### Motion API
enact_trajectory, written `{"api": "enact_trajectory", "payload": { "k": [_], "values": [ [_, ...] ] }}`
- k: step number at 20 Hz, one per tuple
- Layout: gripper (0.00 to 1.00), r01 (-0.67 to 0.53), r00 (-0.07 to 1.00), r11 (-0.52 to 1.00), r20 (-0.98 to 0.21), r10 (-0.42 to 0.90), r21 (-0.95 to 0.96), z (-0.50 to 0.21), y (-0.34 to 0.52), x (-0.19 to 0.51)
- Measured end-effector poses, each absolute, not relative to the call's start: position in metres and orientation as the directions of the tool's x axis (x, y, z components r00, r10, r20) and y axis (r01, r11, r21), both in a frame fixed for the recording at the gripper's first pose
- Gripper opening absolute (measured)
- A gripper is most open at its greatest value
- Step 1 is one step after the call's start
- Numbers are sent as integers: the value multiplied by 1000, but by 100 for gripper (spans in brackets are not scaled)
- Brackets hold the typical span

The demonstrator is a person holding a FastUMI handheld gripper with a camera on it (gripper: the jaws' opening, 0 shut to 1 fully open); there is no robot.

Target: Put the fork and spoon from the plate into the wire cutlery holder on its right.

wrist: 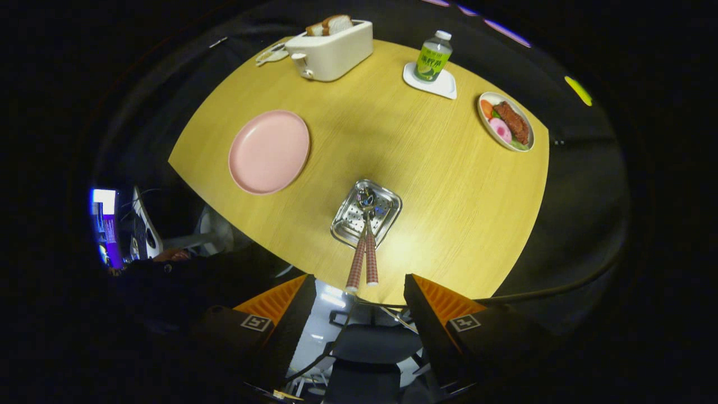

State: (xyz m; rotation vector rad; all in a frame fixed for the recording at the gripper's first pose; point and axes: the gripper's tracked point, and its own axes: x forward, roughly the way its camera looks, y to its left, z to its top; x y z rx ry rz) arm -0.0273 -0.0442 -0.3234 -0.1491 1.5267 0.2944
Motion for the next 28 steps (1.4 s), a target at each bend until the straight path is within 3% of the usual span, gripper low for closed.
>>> {"api": "enact_trajectory", "payload": {
  "k": [8, 13, 22, 28],
  "values": [
    [99, -138, 472, 990, -880, 47, -22, -275, -35, 9],
    [99, -26, 670, 1000, -742, 9, -12, -245, -30, 23],
    [99, 31, 883, 1000, -468, -28, 0, -167, -24, 35],
    [98, 64, 947, 998, -316, -64, -9, -124, -21, 46]
  ]
}}
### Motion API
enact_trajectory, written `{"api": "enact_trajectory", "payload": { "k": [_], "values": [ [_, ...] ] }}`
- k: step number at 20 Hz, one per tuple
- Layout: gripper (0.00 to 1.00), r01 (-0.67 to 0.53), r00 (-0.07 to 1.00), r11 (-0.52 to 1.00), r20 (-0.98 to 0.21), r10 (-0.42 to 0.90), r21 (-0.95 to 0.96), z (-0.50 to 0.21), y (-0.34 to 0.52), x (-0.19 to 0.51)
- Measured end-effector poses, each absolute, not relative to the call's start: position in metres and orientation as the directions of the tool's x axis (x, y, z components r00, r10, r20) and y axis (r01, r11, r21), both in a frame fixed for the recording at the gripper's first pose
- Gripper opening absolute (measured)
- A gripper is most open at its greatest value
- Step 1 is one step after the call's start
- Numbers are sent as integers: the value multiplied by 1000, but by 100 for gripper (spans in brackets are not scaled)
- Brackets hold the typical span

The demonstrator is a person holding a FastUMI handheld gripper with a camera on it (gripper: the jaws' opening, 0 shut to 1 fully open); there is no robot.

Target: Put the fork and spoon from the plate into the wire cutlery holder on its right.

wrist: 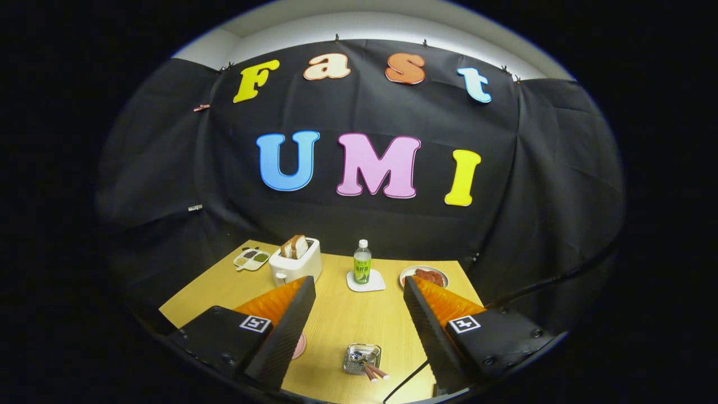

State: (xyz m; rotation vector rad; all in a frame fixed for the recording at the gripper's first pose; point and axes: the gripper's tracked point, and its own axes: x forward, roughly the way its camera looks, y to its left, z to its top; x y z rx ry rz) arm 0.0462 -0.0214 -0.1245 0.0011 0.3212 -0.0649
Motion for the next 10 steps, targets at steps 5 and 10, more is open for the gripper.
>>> {"api": "enact_trajectory", "payload": {
  "k": [5, 10],
  "values": [
    [99, 64, 946, 998, -318, -61, -1, -120, -19, 45],
    [99, 90, 945, 996, -315, -81, 13, -116, -26, 43]
  ]
}}
